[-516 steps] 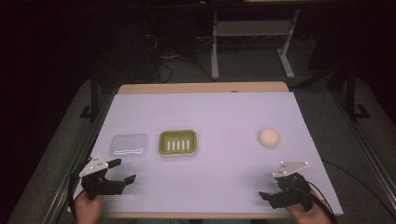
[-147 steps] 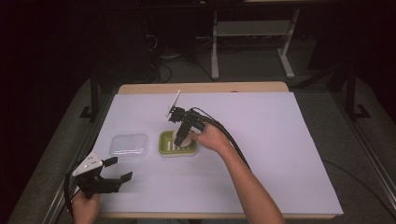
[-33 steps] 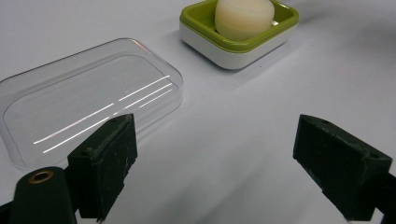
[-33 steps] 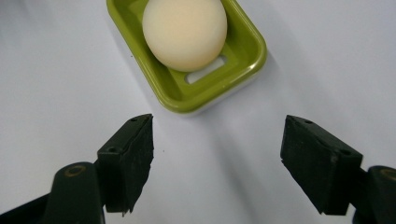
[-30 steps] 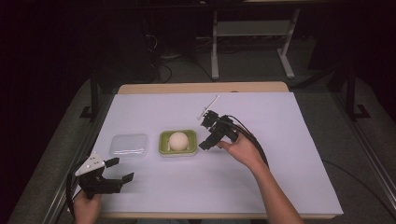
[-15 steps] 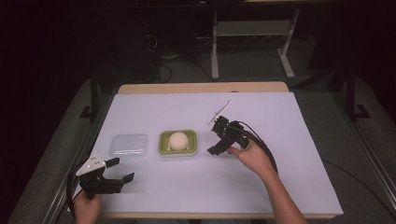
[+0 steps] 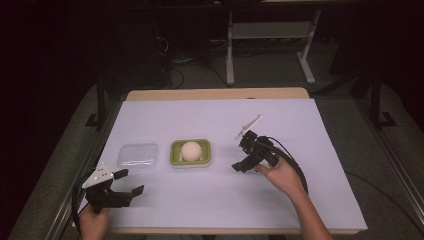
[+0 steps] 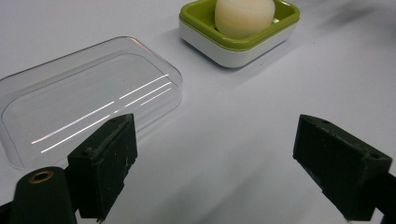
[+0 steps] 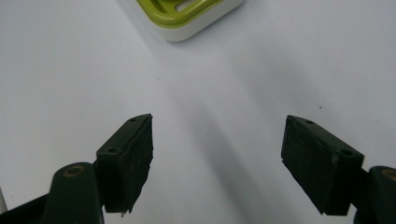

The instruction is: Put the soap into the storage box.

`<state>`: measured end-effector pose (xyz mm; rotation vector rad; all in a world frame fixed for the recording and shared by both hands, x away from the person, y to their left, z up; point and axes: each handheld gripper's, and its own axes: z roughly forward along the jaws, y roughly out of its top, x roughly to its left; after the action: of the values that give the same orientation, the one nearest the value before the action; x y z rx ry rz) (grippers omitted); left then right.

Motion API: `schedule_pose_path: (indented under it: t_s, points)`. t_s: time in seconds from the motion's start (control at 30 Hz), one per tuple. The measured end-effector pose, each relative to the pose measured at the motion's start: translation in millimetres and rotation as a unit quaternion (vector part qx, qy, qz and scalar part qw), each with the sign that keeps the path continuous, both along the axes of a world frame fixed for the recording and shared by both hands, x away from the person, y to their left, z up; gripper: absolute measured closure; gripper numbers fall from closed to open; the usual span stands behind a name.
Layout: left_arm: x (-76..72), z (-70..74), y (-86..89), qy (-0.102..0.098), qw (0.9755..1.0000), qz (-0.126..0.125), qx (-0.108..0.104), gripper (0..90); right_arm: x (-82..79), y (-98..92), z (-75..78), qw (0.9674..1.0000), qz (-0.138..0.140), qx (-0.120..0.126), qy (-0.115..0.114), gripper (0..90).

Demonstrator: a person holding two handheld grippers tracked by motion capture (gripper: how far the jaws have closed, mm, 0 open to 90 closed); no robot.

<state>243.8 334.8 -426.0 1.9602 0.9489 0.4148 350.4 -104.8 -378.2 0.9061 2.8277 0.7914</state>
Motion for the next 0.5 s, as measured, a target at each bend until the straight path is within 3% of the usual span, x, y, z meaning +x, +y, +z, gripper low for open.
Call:
schedule_pose_path:
  t_s: [0.5]
  points:
    - [-0.5, 0.2, -1.2, 0.000, 1.0000, -0.003, 0.004, 12.9, -23.2, -32.6, -10.1, 0.9997, -0.023, 0.010, 0.001, 23.4]
